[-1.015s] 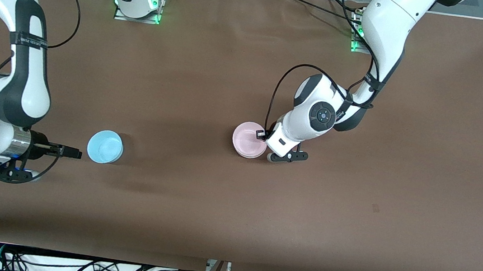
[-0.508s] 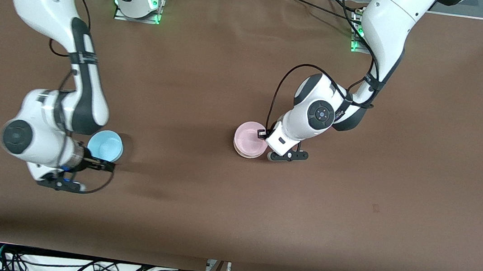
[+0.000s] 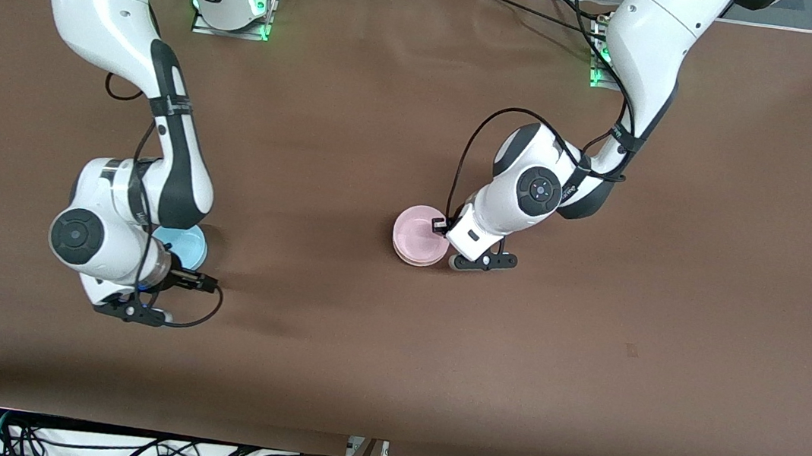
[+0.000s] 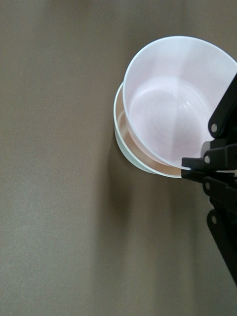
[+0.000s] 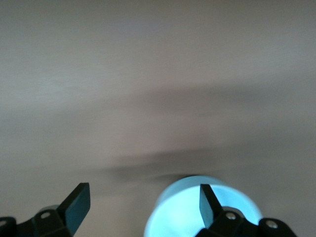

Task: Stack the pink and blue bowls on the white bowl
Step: 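Lower the pink bowl into the white bowl while the right gripper reaches the blue bowl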

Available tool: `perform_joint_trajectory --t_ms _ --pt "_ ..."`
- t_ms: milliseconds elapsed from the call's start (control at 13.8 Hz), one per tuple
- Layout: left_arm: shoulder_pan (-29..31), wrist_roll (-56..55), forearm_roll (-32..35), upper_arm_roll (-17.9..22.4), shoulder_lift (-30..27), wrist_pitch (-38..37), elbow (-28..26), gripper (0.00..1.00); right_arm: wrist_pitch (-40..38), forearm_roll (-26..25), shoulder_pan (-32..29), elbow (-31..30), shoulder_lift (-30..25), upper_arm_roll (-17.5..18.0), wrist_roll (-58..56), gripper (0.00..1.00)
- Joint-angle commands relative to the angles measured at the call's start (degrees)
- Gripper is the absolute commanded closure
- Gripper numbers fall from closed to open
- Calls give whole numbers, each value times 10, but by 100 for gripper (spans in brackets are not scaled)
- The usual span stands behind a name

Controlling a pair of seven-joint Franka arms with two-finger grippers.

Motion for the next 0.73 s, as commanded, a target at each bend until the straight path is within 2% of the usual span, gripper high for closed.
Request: perform_joint_trajectory --t_ms 0,290,508,580,653 --pt "-2 -8 17 -1 -5 9 -7 100 0 -6 -5 -44 -25 -18 -42 4" --pt "-2 -8 26 -1 6 24 -7 100 11 -6 -6 -99 -59 -27 -55 5" --pt "-2 -8 28 -1 12 27 -5 100 45 -4 -7 -164 -98 -35 -85 5" --pt "-2 -15 28 -1 12 26 -5 91 53 -4 -7 -183 -108 -37 -85 5" --pt "1 -16 27 -1 11 24 -5 68 62 -4 -7 -198 -118 -37 -85 5"
